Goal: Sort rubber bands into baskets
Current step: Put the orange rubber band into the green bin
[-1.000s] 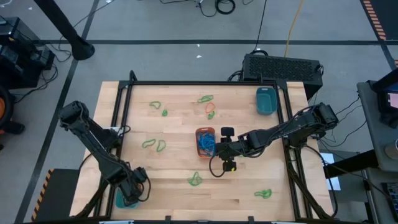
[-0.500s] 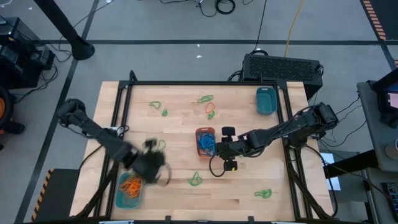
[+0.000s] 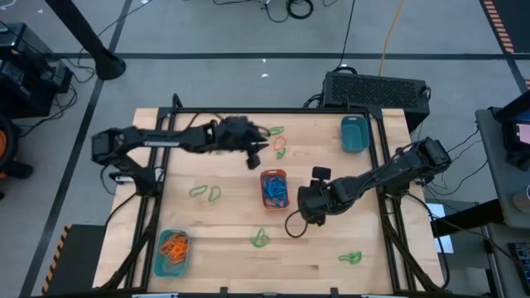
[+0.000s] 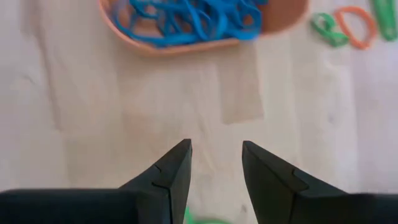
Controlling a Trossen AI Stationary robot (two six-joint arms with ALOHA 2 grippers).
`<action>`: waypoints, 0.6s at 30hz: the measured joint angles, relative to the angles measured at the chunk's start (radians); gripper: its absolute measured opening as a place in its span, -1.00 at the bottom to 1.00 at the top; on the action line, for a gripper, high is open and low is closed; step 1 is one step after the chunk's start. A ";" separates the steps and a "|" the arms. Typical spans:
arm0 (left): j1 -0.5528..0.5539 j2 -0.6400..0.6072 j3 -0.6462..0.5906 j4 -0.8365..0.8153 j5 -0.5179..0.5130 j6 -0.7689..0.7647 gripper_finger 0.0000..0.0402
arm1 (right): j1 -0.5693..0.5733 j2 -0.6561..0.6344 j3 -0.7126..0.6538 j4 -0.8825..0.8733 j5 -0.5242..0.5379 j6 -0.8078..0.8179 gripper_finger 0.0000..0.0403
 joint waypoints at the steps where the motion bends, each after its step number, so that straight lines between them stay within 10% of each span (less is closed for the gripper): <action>1: 0.023 0.024 0.000 0.069 0.060 -0.001 -0.55 | 0.005 0.000 0.000 -0.020 0.020 0.007 -0.33; 6: 0.079 0.166 0.051 0.231 0.188 -0.053 -0.55 | 0.016 0.000 0.000 -0.075 0.070 0.017 -0.33; 18: 0.146 0.494 0.495 -0.201 0.240 0.028 -0.55 | 0.004 0.000 -0.024 -0.041 0.072 0.022 -0.33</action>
